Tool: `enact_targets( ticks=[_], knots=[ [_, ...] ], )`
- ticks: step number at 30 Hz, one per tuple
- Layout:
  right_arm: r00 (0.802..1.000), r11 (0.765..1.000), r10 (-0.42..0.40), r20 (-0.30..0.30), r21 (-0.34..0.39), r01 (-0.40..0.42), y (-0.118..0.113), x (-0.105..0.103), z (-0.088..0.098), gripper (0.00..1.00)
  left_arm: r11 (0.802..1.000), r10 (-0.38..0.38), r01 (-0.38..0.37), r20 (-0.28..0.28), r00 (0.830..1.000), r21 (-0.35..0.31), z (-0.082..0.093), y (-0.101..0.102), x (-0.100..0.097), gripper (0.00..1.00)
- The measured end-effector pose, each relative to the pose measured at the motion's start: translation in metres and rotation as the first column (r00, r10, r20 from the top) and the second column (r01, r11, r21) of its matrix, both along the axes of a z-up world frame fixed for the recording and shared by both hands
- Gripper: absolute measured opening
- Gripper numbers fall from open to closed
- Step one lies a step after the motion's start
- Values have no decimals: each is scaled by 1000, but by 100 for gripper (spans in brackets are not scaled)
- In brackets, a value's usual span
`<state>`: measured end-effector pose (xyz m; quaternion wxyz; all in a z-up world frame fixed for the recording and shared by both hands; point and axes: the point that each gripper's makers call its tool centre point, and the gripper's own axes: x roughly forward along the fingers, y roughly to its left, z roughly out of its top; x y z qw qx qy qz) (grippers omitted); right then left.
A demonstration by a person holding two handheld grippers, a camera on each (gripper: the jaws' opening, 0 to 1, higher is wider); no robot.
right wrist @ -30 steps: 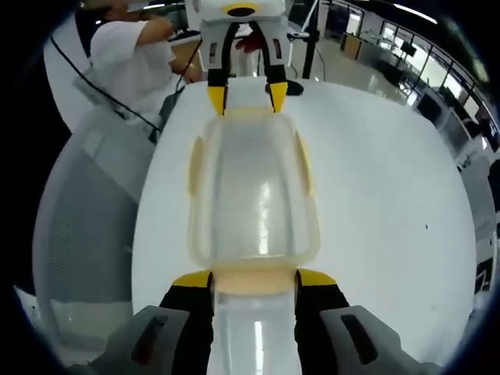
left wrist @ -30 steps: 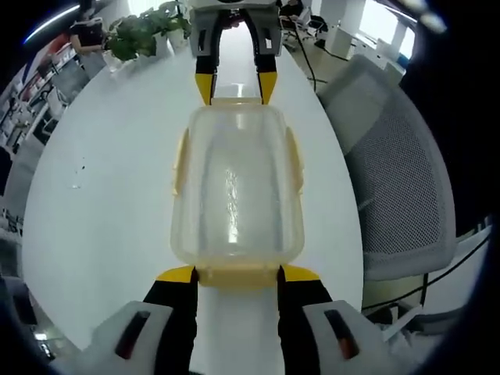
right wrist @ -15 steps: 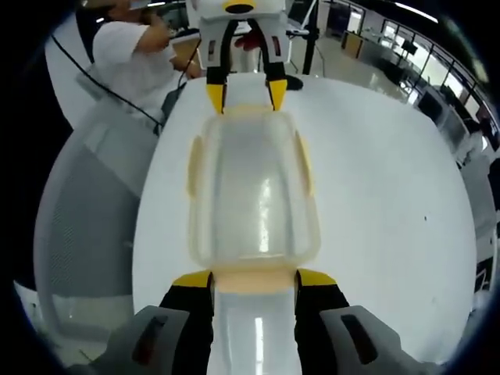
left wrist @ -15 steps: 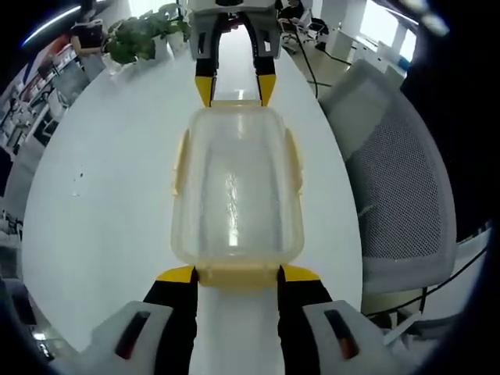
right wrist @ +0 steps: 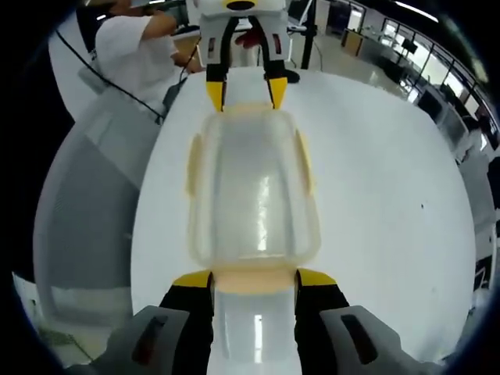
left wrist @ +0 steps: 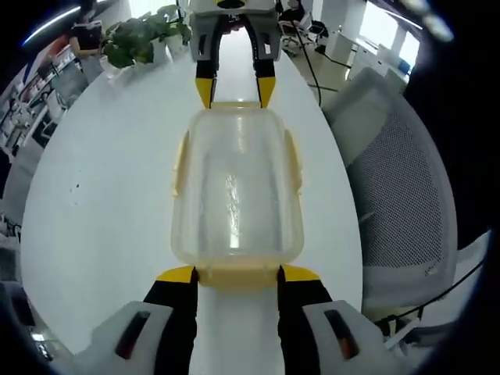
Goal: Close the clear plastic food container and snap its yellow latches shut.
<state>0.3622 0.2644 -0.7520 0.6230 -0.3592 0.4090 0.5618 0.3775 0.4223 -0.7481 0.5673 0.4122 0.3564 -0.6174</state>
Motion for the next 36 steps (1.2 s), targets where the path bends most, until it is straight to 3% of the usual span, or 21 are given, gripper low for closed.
enact_targets(
  ticks=[36],
  knots=[
    [1000,1000,-21,-12,-22,20,-64,-5,-9,39,1000,-22,22,-9,1000,-13,-4,-64,1,39]
  ],
)
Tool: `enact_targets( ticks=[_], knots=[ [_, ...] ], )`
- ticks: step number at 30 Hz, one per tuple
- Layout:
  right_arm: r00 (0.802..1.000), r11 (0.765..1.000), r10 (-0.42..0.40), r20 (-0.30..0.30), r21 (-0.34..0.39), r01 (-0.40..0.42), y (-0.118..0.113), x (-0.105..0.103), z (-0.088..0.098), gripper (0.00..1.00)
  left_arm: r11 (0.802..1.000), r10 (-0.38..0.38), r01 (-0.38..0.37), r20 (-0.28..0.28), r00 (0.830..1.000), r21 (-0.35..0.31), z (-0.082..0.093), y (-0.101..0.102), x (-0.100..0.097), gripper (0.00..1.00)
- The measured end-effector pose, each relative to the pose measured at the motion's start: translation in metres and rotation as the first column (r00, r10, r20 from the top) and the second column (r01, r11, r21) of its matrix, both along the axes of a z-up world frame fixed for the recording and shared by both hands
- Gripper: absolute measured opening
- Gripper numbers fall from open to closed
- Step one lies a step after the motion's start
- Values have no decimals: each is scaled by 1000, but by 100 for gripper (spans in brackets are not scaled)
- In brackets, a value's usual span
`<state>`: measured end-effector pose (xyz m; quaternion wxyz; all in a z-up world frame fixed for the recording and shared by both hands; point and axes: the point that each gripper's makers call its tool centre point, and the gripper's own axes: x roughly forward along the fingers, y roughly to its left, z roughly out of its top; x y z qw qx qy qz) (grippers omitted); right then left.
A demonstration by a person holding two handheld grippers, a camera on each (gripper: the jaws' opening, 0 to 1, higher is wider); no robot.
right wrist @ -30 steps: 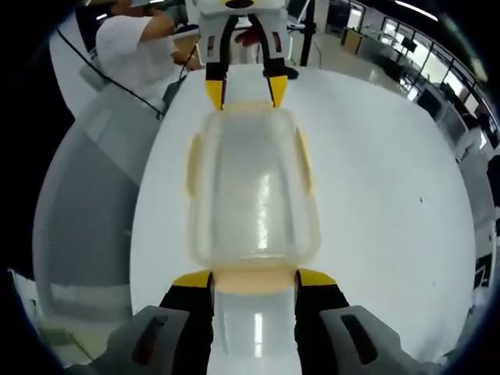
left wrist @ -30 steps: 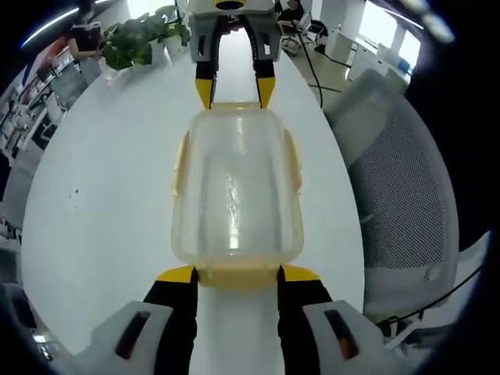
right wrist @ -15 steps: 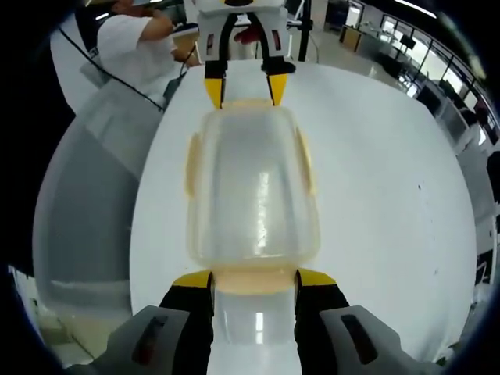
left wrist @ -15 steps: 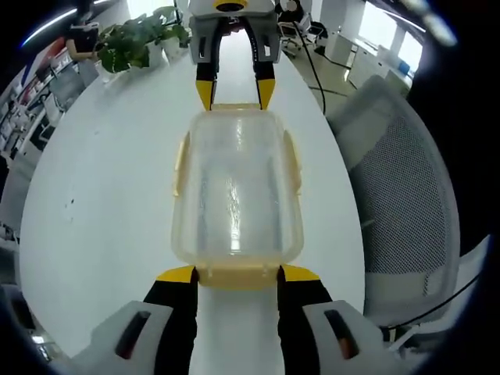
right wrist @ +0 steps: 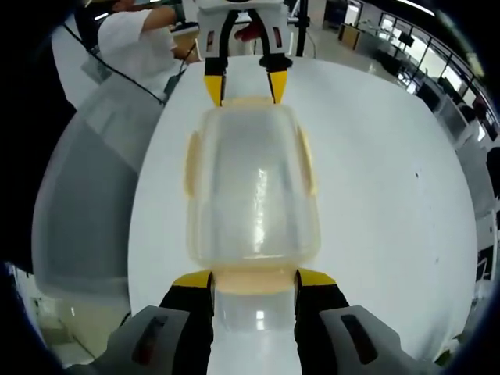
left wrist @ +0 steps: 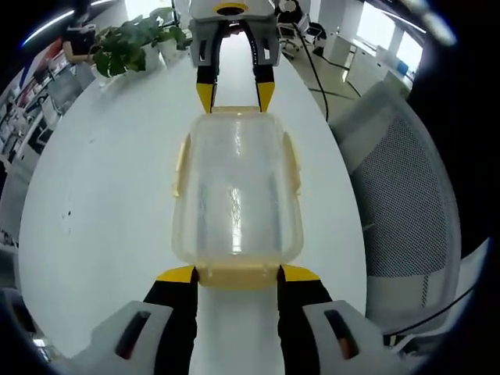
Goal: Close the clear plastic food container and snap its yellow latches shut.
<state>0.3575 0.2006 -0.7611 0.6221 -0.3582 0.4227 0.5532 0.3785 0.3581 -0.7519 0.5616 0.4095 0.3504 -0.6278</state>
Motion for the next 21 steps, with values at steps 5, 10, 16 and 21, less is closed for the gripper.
enact_targets(
  ticks=[5,10,16,21],
  knots=[
    [1000,1000,-6,0,0,6,-10,1,0,39,1000,-2,2,0,1000,1,0,-10,2,39],
    [1000,1000,-8,-5,1,8,-18,1,-1,39,1000,-1,1,-9,1000,-1,-2,-17,0,39],
    [1000,1000,-7,-8,-2,7,-27,1,-2,39,1000,0,0,-13,1000,-4,-3,-26,0,39],
    [1000,1000,2,-7,-14,-2,-37,1,-3,39,1000,4,-4,-15,1000,-5,-4,-36,0,39]
  ],
)
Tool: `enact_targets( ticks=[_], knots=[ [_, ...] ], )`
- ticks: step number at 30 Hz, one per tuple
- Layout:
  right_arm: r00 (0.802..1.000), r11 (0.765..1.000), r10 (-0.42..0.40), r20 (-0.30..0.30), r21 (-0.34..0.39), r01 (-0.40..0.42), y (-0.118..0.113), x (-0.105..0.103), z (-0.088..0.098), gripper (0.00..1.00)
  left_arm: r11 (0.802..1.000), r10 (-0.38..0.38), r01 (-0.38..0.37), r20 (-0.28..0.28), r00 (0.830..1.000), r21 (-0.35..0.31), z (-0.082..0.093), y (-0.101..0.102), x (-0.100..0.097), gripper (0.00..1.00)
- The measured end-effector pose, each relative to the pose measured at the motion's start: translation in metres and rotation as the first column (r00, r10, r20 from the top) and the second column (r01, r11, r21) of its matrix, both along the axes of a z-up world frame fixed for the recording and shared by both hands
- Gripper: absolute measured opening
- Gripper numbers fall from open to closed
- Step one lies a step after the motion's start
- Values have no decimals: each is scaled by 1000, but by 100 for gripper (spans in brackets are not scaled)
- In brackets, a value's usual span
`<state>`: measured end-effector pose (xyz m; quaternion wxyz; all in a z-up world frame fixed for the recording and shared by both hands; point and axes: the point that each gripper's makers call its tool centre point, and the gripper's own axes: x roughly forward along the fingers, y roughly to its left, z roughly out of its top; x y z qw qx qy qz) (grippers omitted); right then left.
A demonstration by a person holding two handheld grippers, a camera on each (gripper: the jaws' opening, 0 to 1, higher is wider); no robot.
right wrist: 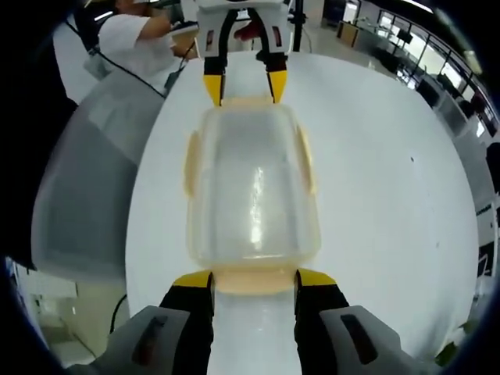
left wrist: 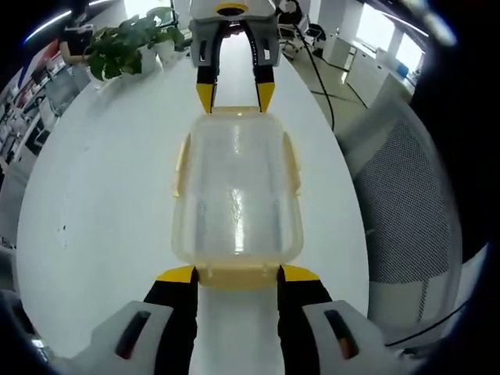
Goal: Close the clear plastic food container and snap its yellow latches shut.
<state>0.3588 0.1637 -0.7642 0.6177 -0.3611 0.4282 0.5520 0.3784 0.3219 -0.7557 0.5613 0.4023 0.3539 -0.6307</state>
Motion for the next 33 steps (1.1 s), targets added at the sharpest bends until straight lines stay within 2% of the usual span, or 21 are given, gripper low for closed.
enact_targets(
  ticks=[33],
  knots=[
    [1000,1000,-11,-13,-25,10,-44,-2,-6,39,1000,-1,1,-11,1000,-5,-8,-44,-3,39]
  ],
)
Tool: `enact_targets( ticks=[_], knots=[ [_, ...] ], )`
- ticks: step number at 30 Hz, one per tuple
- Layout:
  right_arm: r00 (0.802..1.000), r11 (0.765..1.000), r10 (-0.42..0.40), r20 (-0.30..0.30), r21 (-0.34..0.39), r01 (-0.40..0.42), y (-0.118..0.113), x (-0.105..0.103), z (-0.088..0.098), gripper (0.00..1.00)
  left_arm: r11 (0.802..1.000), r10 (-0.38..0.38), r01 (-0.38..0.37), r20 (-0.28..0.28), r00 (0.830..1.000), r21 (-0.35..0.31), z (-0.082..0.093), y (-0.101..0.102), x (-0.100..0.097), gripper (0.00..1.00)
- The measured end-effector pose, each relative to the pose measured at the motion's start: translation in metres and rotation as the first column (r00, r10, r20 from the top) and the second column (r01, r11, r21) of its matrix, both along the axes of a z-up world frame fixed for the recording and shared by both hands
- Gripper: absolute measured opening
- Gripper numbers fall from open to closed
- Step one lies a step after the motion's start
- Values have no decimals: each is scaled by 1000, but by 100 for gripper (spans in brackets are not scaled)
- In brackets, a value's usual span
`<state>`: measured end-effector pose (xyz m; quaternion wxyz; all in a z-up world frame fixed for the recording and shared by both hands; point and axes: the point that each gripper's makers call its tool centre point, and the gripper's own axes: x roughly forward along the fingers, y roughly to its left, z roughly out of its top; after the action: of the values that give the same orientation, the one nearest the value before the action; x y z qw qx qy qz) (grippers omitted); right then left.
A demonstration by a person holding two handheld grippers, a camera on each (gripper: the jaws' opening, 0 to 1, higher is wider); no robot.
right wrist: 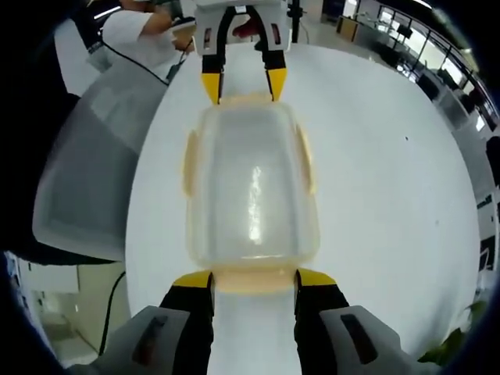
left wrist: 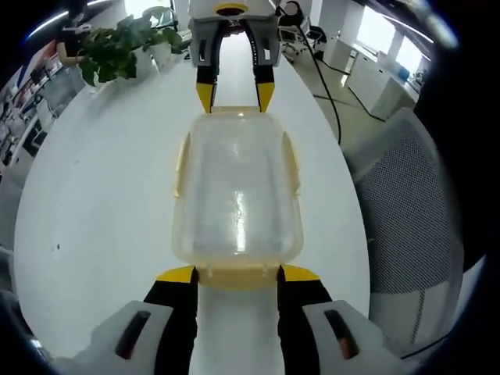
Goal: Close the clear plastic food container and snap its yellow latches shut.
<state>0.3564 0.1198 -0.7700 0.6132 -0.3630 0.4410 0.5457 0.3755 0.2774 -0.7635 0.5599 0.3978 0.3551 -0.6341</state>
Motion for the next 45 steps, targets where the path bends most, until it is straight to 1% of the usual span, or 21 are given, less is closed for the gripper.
enact_targets(
  ticks=[7,15,25,34,38,45],
  knots=[
    [1000,1000,-9,-2,-8,9,-12,-3,-2,39,1000,-5,5,-3,1000,-2,-2,-12,-2,39],
    [1000,1000,-2,-14,-8,2,-17,-5,-5,39,1000,1,-1,-13,1000,4,-5,-16,-5,39],
    [1000,1000,13,-5,-5,-13,-13,-2,-4,39,1000,13,-12,-14,1000,12,-6,-13,-4,39],
    [1000,999,26,-4,-36,-26,-16,-3,-8,39,1000,15,-14,-15,1000,15,-10,-15,-6,39],
    [1000,1000,15,-1,-23,-15,-17,-4,-8,39,1000,11,-11,-10,1000,15,-11,-15,-5,39],
    [1000,1000,13,7,-22,-13,-17,-4,-9,39,1000,11,-11,-8,1000,17,-12,-16,-6,39]
  ],
)
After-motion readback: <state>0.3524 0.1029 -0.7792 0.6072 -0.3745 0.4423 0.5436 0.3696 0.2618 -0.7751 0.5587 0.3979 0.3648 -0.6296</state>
